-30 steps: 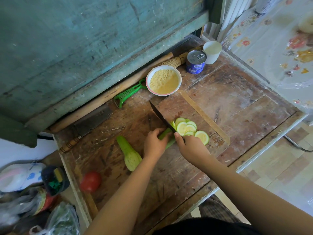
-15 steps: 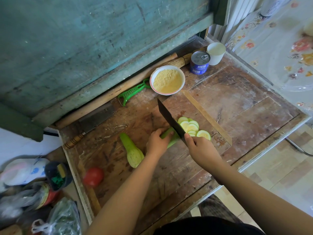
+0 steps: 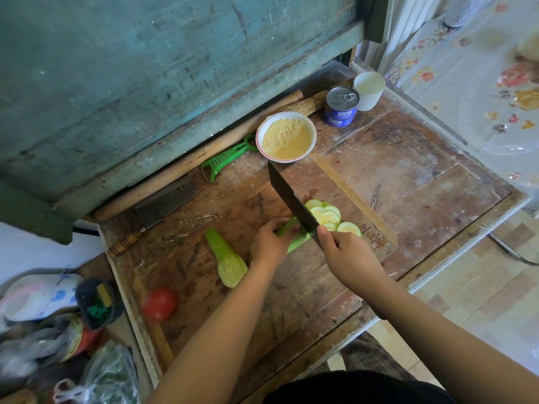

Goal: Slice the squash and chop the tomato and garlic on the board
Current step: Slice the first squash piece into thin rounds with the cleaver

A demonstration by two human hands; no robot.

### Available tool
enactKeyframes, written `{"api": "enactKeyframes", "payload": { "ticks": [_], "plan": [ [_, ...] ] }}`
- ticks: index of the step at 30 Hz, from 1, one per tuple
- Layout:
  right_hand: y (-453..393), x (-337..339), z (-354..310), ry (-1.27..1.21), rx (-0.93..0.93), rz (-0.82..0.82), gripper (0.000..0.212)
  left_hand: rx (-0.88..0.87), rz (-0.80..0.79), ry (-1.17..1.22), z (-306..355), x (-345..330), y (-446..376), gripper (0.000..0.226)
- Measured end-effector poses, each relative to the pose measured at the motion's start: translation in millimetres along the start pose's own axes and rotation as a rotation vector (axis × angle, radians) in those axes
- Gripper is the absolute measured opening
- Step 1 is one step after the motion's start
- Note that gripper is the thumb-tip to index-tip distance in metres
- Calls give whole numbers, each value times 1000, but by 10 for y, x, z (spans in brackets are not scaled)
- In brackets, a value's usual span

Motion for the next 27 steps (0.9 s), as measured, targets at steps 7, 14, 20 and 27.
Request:
{"api": "enactKeyframes", "payload": {
  "ticks": [7,14,20,27],
  "plan": [
    [20,13,-11,1,1,-7,54,1,14,21,-17,-14,-11,22],
    [50,35,-23,10,11,5,53,7,27,46,-30,-23,-24,21],
    [63,35,-25,4,10,6,53,12,29,54,-28,-25,-22,22],
    [38,15,-20,8,3,6,54,17,34,62,-9,-29,-19,23]
  ]
}}
Point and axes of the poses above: each hand's wrist, its own y-axis away from the middle knuckle, its own x-axis out of the back of the hand, z = x × y, the point moved 1 cm from there along -y, towards the middle knuckle, and after that the axes turned 7 degrees about y, right-handed, at the moved point
